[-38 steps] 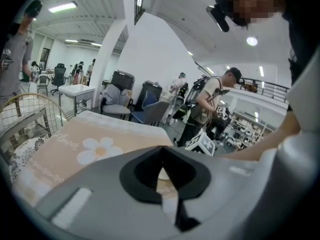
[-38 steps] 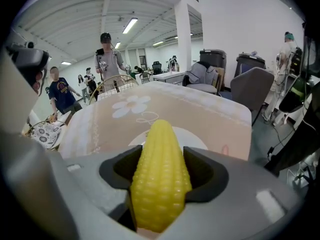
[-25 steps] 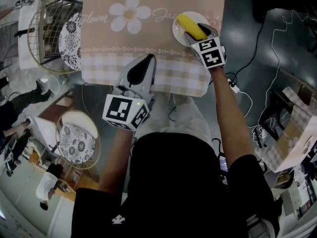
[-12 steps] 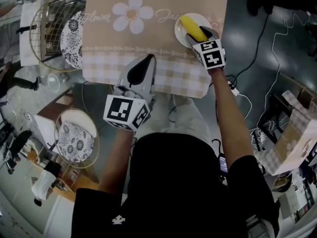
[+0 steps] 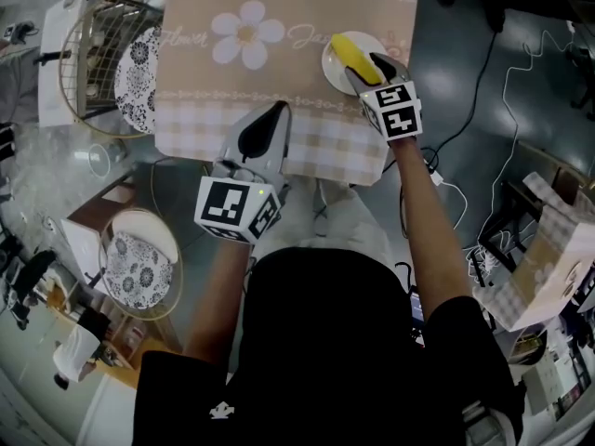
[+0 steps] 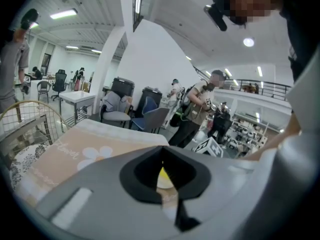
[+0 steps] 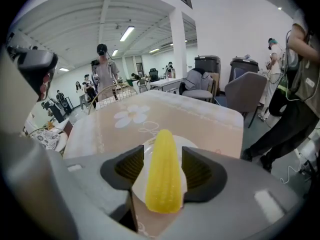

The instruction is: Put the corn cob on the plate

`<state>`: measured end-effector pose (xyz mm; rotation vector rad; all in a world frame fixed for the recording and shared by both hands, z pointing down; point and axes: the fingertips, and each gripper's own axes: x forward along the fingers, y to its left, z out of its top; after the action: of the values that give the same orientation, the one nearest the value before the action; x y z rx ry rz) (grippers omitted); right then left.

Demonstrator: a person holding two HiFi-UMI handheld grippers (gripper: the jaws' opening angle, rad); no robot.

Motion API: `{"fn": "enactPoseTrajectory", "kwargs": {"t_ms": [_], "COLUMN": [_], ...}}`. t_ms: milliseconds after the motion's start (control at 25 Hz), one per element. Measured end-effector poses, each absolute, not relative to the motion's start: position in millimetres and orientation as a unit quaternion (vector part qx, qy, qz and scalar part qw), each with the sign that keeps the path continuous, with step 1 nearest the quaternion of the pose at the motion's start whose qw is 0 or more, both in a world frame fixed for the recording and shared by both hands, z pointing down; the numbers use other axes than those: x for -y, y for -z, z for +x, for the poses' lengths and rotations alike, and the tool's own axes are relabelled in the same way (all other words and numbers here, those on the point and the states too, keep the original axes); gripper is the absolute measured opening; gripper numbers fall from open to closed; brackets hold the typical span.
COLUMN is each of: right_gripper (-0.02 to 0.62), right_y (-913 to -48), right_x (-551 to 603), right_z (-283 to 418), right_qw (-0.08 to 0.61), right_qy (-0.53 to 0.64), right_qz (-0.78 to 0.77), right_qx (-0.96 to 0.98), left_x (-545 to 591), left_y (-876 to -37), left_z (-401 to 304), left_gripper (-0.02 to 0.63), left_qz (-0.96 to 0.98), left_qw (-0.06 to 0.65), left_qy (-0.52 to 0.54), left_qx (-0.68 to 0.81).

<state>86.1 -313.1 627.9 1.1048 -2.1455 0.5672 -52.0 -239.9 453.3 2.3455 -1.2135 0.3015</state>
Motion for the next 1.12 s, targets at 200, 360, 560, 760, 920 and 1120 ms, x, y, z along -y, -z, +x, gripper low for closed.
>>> {"fn": "enactPoseTrajectory", "kwargs": {"t_ms": [200, 360, 560, 760, 920, 1120], "right_gripper": [0.176, 0.110, 0.015, 0.003, 0.003, 0.003], "right_y": [-590.2, -555.7, -501.0, -453.4, -421.7, -385.1], "right_x": [306.6, 297.8, 287.8, 278.3, 262.0, 241.6], "right_z": [83.9, 81.5, 81.6, 83.6, 90.0, 94.5], "right_qw": [0.297, 0.271, 0.225, 0.191, 0.166, 0.135], "right_qy": [-0.201, -0.183, -0.158, -0.130, -0.112, -0.092], "right_qz": [0.431, 0.438, 0.440, 0.437, 0.436, 0.431], "right_qx": [0.828, 0.837, 0.855, 0.869, 0.878, 0.887], "left_x": [244.5, 246.2, 238.7, 224.8, 220.2, 216.9], "left_y": [-435.4, -418.6, -401.6, -392.4, -379.1, -360.3], "left_z": [-47.8, -36.5, -26.9, -15.4, -6.2, 3.7], "left_gripper": [0.009, 0.009, 0.009, 0.009, 0.009, 0.009], "left_qz": [0.856, 0.865, 0.871, 0.877, 0.879, 0.882], "left_qw": [0.235, 0.213, 0.198, 0.173, 0.150, 0.124], "left_qy": [-0.094, -0.089, -0.085, -0.095, -0.092, -0.080], "left_qx": [0.451, 0.445, 0.441, 0.438, 0.443, 0.448]}}
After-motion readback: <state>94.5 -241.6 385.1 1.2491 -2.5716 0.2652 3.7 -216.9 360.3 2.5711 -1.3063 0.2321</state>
